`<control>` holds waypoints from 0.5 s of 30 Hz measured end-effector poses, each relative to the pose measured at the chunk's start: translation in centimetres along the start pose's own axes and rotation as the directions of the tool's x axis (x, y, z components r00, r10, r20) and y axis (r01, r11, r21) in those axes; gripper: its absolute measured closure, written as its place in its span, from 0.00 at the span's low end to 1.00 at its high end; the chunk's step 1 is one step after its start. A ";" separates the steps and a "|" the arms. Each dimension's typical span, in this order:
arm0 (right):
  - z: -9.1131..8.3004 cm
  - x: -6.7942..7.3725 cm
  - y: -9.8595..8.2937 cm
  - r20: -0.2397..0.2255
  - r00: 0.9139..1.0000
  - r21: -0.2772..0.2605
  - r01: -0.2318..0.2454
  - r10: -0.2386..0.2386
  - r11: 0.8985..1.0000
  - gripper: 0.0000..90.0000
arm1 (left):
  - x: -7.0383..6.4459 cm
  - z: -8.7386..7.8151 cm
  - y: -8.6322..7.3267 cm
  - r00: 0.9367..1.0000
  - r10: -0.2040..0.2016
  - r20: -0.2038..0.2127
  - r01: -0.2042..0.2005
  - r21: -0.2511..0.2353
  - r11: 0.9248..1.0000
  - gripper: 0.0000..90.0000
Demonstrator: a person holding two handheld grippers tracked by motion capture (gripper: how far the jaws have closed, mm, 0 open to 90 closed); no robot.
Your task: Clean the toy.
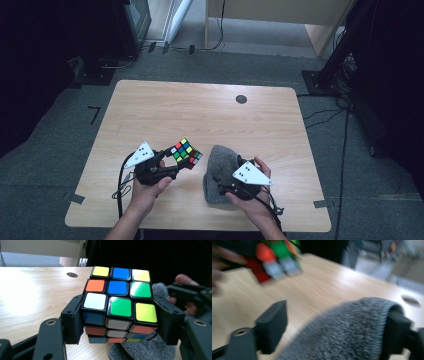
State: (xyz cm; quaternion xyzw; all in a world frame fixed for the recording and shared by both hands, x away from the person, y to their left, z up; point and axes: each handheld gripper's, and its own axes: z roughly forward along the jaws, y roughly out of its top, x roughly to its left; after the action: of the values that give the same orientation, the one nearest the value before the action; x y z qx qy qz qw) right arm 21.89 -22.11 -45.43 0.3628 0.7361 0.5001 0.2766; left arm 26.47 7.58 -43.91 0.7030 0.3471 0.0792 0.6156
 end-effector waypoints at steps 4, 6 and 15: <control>0.8 -2.9 -1.9 0.036 0.994 0.093 -0.104 0.101 0.990 0.63 | 0.2 -0.2 0.0 1.000 0.001 -0.008 -0.001 -0.006 1.000 0.38; 1.1 -3.9 -2.7 0.053 0.994 0.128 -0.104 0.098 0.986 0.71 | 0.3 -0.2 0.0 1.000 -0.001 -0.009 0.001 -0.006 1.000 0.38; -0.2 -6.7 -3.6 0.055 0.991 0.107 -0.130 0.124 0.986 0.21 | 0.4 -0.3 0.2 1.000 -0.010 -0.010 0.010 -0.017 1.000 0.38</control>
State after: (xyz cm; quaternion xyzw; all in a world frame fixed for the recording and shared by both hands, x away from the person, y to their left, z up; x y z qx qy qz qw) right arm 24.69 -28.53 -48.41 0.4356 0.7311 0.4665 0.2411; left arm 26.70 8.04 -43.77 0.6956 0.3529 0.0825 0.6203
